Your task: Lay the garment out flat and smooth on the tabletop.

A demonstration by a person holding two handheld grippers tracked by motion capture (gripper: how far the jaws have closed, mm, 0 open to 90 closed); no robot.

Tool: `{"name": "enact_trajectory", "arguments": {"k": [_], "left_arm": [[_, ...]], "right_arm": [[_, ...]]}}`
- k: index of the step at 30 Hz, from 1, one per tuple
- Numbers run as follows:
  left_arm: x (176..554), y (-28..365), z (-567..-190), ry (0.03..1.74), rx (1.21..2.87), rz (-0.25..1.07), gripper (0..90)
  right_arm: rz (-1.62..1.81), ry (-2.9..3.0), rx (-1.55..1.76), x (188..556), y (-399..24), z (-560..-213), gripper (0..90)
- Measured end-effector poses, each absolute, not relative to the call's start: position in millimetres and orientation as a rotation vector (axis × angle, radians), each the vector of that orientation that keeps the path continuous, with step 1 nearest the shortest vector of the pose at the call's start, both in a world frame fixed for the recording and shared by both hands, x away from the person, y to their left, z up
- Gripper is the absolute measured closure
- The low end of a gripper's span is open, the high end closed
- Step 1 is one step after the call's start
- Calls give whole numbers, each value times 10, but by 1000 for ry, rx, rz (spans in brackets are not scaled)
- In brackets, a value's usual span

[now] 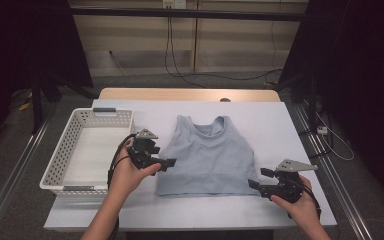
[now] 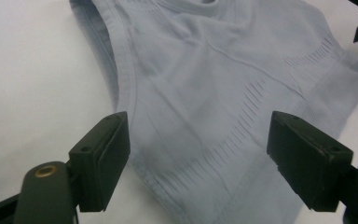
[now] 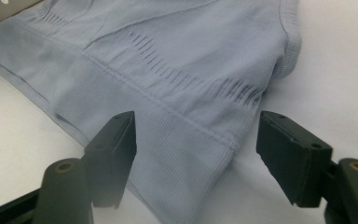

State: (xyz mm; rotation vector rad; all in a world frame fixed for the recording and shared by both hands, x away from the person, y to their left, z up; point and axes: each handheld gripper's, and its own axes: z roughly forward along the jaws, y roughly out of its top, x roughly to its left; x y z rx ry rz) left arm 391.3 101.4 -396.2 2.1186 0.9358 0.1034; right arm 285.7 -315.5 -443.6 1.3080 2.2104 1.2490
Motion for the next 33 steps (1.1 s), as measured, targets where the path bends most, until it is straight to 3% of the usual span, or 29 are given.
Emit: {"name": "enact_trajectory", "arguments": {"k": [10, 33], "left_arm": [[4140, 928, -3948, 951, 2123, 118, 185], [4462, 731, -4010, 972, 2130, 118, 174]], "right_arm": [[1249, 2203, 1287, 2853, -3117, -4445, 218], [1255, 2204, 1280, 2812, -3142, -4461, 210]]}}
